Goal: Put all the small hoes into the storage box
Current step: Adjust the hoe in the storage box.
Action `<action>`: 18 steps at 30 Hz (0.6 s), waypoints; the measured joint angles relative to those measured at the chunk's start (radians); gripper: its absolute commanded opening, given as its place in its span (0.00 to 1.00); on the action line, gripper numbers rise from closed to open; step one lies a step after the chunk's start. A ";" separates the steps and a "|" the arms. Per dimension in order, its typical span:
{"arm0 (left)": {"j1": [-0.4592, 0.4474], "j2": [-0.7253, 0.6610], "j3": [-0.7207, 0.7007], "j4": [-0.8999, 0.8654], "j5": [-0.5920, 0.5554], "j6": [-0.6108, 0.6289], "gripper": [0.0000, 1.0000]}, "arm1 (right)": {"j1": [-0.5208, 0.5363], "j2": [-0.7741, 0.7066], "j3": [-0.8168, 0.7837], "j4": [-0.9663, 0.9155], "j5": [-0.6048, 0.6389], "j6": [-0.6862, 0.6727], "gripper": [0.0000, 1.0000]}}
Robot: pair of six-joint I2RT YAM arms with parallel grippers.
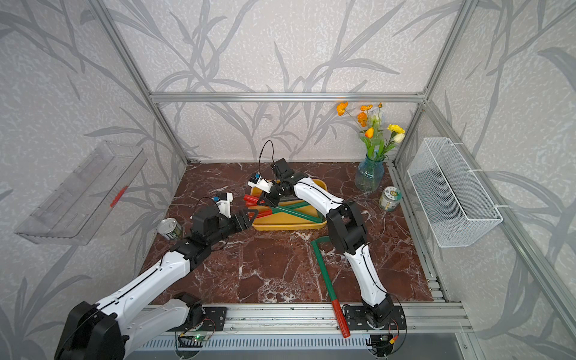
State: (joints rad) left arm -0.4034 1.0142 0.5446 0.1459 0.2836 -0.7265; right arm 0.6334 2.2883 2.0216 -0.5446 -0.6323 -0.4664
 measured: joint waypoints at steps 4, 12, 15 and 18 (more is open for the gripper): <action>-0.031 0.012 -0.077 0.031 -0.051 -0.026 0.52 | -0.003 0.000 0.001 0.001 -0.003 0.006 0.01; -0.011 0.141 -0.085 0.072 -0.166 -0.018 0.13 | -0.006 0.000 -0.003 0.013 -0.004 0.018 0.00; 0.008 0.205 -0.048 0.097 -0.166 -0.008 0.05 | -0.008 0.000 -0.013 0.033 -0.006 0.031 0.00; 0.029 0.246 -0.018 0.111 -0.163 -0.002 0.03 | -0.008 -0.001 -0.026 0.052 -0.010 0.039 0.00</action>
State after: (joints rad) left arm -0.3748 1.2602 0.5266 0.2565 0.1211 -0.7280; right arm 0.6258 2.2875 1.9957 -0.4923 -0.6418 -0.4271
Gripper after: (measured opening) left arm 0.048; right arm 0.277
